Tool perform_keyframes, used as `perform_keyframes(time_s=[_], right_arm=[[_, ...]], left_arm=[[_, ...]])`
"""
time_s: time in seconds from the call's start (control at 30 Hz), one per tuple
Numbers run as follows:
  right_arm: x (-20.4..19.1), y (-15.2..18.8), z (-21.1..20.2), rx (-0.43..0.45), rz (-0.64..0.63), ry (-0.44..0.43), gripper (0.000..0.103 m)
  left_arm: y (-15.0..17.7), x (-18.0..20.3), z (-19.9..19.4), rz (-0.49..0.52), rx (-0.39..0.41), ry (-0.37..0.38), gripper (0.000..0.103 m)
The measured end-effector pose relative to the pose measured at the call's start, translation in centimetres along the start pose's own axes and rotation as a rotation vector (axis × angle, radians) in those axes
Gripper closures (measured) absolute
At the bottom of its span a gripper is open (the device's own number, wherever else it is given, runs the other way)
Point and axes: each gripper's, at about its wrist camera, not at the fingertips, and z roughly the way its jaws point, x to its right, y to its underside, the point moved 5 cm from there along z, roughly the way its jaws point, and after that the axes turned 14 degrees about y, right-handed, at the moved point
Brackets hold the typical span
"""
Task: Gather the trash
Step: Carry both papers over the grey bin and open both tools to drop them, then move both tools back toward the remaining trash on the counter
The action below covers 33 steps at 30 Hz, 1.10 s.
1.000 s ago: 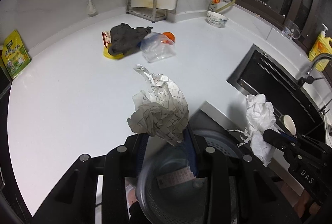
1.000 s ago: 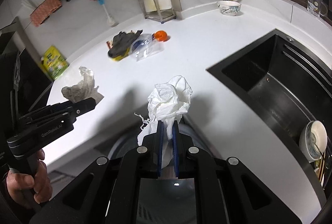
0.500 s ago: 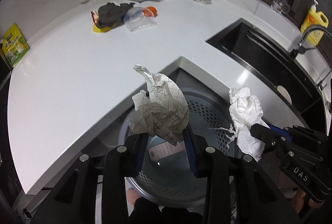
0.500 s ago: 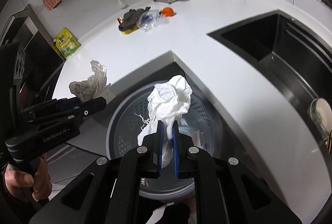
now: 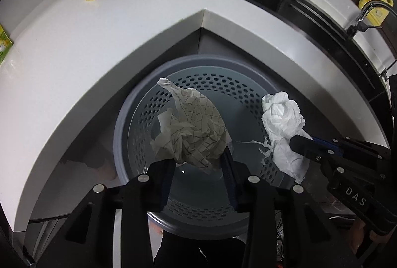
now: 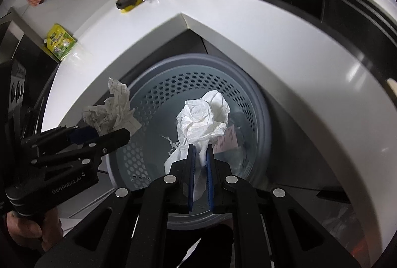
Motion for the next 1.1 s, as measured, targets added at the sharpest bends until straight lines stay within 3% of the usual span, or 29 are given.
perform_keyframes(time_s=[0.13, 0.17, 0.23, 0.3, 0.53, 0.73, 1.1], right_arm=[[-0.2, 0.0, 0.5, -0.009, -0.011, 0.000, 0.094], [-0.1, 0.0, 0.6, -0.010, -0.010, 0.002, 0.094], [-0.1, -0.3, 0.5, -0.009, -0.003, -0.002, 0.083], [0.2, -0.4, 0.3, 0.008, 0.002, 0.008, 0.062], [0.4, -1.0, -0.3, 0.014, 0.007, 0.002, 0.062], [0.0, -1.4, -1.5, 0.025, -0.007, -0.022, 0.062], [-0.3, -4.4, -5.5, 0.117, -0.034, -0.065, 0.052]], left_arm=[[0.0, -0.7, 0.3, -0.027, 0.001, -0.007, 0.061], [0.0, -0.9, 0.1, -0.038, 0.004, -0.012, 0.053], [0.0, -1.2, -0.3, -0.053, 0.016, -0.014, 0.046], [-0.1, -1.5, -0.8, -0.064, 0.028, -0.030, 0.040], [-0.6, -2.4, -2.7, -0.105, 0.060, -0.061, 0.028], [-1.3, -2.5, -4.6, -0.123, 0.091, -0.081, 0.027], [-3.9, -2.3, -10.0, -0.152, 0.230, -0.138, 0.018]])
